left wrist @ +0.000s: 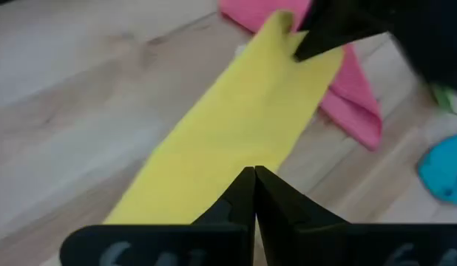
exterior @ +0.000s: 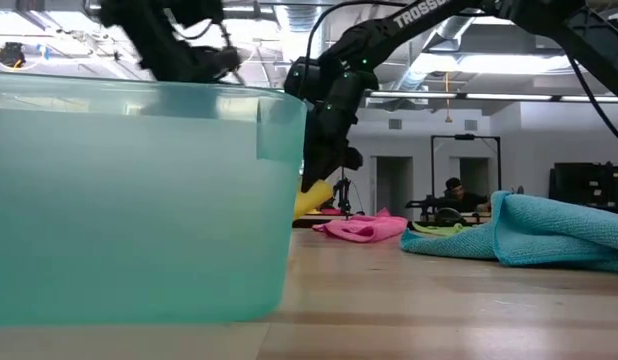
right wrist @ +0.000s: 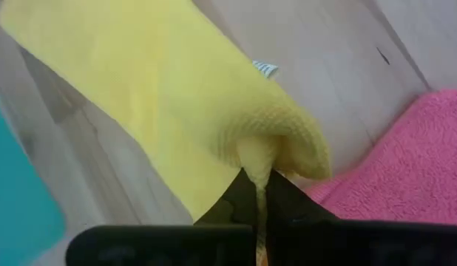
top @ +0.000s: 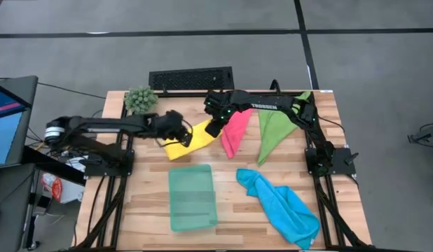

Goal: Fold microfiber towels
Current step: Fold the yellow towel

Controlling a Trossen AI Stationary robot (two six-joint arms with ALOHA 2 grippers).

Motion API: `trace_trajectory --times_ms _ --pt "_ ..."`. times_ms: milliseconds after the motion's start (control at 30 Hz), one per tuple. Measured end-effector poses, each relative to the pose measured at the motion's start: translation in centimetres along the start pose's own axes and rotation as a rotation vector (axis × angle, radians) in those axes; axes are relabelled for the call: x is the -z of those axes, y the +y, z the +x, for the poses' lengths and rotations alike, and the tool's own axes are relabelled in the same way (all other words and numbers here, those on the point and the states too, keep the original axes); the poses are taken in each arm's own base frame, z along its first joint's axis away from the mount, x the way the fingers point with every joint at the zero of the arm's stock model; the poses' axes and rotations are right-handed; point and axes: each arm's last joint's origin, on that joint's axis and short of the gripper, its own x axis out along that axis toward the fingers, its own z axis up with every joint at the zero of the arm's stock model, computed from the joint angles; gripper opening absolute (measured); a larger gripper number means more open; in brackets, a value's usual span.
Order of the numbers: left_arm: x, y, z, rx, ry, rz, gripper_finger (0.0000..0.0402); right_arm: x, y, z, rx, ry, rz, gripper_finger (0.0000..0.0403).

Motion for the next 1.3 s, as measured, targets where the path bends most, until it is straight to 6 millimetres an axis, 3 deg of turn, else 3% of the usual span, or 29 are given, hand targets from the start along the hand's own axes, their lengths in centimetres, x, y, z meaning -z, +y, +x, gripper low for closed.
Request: trace_trajectory --times_ms 200,333,633,867,1033,1300 --pt "5.2 2.2 1.6 -0.006 0.063 -0.099 0.0000 0.1 0.2 -0.1 0.017 -0.001 -0.023 0.0018" --pt "6.9 2.6 2.2 -0.003 0.082 -0.153 0.0000 -0.1 0.3 -1.0 0.010 -0.027 -0.027 0.0021" --pt "8.2 2.2 3.7 -0.038 0.164 -0.090 0.0000 -0.2 1.4 -0.6 -0.007 -0.048 -0.046 0.0022" --pt "8.3 2.1 4.0 -0.050 0.142 -0.078 0.0000 -0.3 0.8 -0.7 -0.004 -0.049 -0.016 0.0019" --pt "9.4 2.4 5.7 -0.083 0.193 -0.068 0.0000 -0.2 0.9 -0.7 -0.010 -0.047 -0.019 0.0025" --pt "9.2 1.0 8.0 0.048 0.142 -0.120 0.0000 -0.4 1.1 -0.7 -0.065 -0.052 -0.004 0.0021"
